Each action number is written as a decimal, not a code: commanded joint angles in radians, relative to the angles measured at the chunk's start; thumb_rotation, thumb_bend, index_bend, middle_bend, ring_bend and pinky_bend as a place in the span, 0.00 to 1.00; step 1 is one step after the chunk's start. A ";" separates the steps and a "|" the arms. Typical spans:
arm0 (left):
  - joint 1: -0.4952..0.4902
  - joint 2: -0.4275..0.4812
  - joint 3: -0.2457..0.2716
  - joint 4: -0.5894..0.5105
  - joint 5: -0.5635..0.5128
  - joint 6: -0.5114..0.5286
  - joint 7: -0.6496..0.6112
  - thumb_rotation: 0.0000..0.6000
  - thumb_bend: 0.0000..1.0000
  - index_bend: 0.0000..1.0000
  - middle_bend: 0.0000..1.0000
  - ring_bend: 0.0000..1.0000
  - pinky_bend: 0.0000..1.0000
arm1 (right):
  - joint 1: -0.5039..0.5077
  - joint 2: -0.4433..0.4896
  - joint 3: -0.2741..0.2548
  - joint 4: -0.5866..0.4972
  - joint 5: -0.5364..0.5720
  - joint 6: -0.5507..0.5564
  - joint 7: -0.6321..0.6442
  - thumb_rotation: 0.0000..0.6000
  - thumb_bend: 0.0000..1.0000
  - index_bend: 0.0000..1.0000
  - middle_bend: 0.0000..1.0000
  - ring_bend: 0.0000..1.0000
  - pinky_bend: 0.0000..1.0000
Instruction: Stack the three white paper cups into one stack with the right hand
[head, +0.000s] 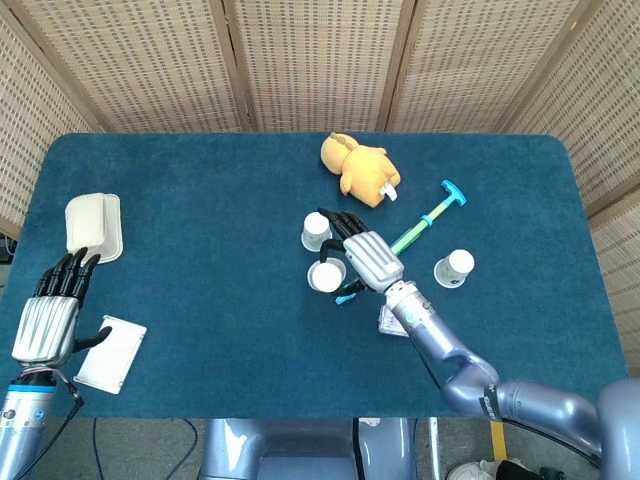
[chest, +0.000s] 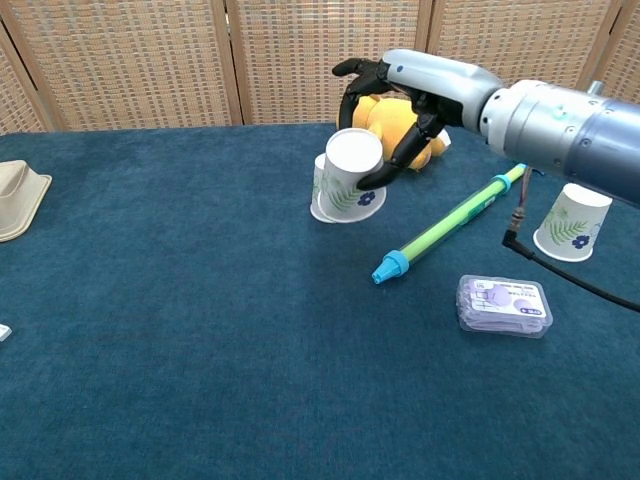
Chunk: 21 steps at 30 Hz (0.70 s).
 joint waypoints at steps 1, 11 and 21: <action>-0.001 -0.004 0.003 0.001 0.004 0.000 0.007 1.00 0.05 0.00 0.00 0.00 0.11 | 0.049 -0.049 0.035 0.081 0.054 -0.049 -0.012 1.00 0.22 0.59 0.07 0.00 0.08; -0.016 -0.017 0.001 0.016 -0.021 -0.032 0.019 1.00 0.05 0.00 0.00 0.00 0.11 | 0.140 -0.139 0.082 0.292 0.109 -0.107 0.021 1.00 0.22 0.59 0.06 0.00 0.08; -0.036 -0.018 -0.013 0.030 -0.070 -0.070 0.016 1.00 0.05 0.00 0.00 0.00 0.11 | 0.218 -0.191 0.109 0.432 0.099 -0.137 0.108 1.00 0.22 0.59 0.06 0.00 0.08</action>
